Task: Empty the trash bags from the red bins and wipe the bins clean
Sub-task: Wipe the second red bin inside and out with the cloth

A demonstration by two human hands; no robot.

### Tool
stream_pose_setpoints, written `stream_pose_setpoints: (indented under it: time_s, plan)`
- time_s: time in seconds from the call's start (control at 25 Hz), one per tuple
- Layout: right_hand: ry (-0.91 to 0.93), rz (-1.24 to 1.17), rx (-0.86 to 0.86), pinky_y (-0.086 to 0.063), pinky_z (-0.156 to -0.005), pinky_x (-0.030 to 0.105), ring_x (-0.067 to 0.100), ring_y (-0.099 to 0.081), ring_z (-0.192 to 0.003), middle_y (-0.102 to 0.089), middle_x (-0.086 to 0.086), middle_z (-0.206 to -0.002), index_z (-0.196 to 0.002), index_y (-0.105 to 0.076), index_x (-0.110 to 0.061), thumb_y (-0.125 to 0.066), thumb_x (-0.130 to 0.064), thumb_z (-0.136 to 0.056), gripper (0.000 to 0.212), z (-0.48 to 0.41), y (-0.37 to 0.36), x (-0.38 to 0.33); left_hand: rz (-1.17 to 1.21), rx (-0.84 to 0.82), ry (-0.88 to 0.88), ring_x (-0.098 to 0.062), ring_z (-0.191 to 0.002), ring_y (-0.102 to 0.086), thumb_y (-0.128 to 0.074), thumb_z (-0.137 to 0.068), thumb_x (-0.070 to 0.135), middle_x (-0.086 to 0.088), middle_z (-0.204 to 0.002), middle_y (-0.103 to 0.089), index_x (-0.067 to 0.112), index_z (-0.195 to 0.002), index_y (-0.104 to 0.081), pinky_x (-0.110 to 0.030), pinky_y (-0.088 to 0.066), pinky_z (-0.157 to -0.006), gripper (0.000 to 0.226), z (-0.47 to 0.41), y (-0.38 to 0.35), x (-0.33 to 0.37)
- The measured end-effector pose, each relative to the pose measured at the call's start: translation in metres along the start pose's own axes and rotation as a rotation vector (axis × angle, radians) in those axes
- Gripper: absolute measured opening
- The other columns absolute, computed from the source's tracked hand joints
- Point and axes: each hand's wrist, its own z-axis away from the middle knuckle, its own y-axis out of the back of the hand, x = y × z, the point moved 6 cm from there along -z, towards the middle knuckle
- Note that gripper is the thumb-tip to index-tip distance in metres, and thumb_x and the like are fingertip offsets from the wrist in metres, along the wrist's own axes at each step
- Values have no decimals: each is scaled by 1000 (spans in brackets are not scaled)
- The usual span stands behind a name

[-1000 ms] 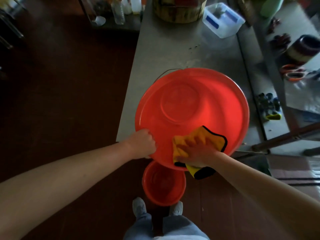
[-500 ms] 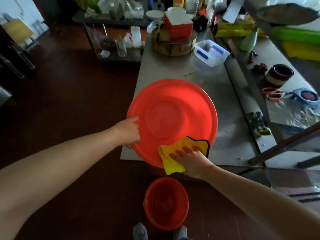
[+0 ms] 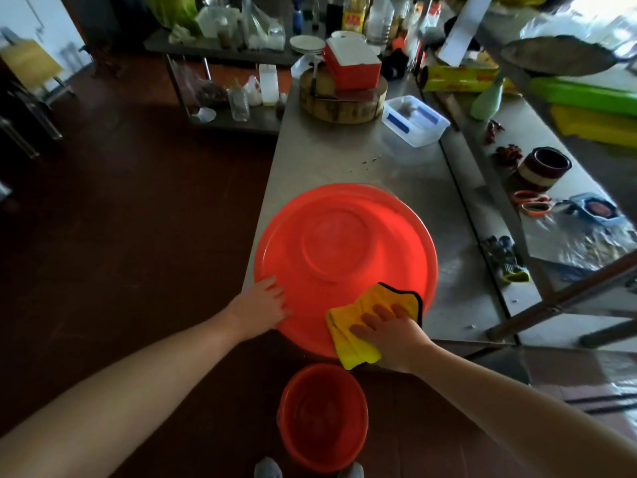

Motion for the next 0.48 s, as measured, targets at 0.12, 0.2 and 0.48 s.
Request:
stream_pose_setpoints:
  time_s: [0.12,0.2,0.48]
  plan:
    - [-5,33,-2,-23,-114,57,34,-27,-145,-34,-2,-157,-155,-18,-41,-65,-48,-87,83,-1,6,0,-72,-3,50,-32,-132,-46,-49,-98,18,-8,-132,-62,23,-129,-62,-57,-3,-122,34,-8,14,-22]
    - [-5,20,9,-24,-112,56,34,-29,-144,-35,-3,-156,-156,-17,-42,-66,-49,-87,84,-2,8,-3,-37,-43,87,-35,-133,-46,-55,-97,28,-11,-133,-61,21,-130,-62,-63,-3,-121,35,-17,20,-9]
    - [-73,-136,-72,-18,-115,56,32,-19,-149,-27,-3,-161,-156,-5,-49,-44,-82,-81,90,0,-14,9,120,38,91,-43,-129,-49,-47,-102,33,-25,-139,-54,17,-147,-43,-56,-23,-115,48,-42,10,68]
